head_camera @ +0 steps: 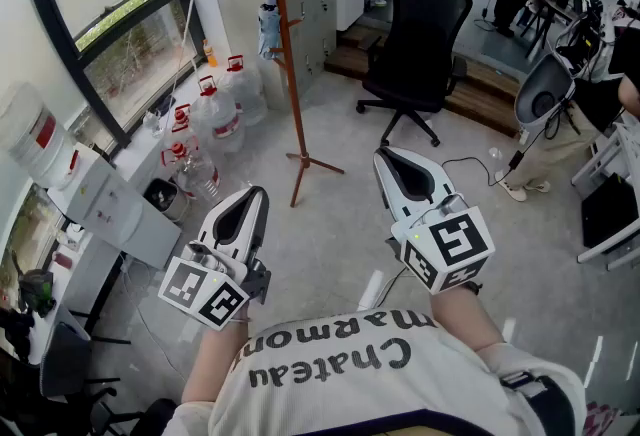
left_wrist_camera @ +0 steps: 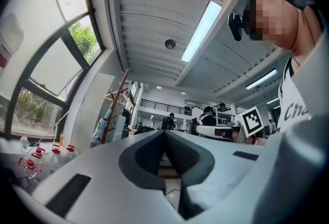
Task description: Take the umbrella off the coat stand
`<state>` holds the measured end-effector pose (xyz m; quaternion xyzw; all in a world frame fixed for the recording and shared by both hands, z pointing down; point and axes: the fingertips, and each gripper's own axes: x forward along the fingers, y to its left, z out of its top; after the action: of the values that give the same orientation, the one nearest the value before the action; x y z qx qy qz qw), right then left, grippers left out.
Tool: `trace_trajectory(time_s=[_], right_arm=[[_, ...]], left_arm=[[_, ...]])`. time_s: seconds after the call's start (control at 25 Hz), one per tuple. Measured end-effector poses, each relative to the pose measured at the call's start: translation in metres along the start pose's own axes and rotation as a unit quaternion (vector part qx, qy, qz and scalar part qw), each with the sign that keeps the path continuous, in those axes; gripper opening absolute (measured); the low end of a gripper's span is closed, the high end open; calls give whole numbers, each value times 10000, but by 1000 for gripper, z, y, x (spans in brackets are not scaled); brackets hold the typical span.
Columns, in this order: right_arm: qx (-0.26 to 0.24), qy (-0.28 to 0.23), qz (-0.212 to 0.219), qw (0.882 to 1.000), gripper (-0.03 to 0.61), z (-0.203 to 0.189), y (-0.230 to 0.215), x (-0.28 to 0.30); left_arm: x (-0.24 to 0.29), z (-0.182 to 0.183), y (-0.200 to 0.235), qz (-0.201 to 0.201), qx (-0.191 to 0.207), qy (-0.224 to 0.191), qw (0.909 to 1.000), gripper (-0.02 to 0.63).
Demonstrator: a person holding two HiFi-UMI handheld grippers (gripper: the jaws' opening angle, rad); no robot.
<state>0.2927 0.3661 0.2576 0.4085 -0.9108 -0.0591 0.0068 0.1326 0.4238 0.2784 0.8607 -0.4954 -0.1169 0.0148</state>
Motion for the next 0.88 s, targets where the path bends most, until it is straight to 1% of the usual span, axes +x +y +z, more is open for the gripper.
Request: trace_trajectory(time_s=[0.32,0.52,0.72,0.88], right_arm=[[-61,-32,-40,10000,34,8,12,-1],[-63,-57,-87,9999,34,9,23,2],[210,-304,-161,9992,35,11,36,2],[460,-370,-139,9982,35,2,54,3]], left_arm=[[-10,9,4,-32,5,-93,10000,23],[-18,14,14,-101,-8,-124,9999,23],[-31,14,23,-292,-47,-138,9995,23],[-46,12,34,-400,-75,-214,9989,23]])
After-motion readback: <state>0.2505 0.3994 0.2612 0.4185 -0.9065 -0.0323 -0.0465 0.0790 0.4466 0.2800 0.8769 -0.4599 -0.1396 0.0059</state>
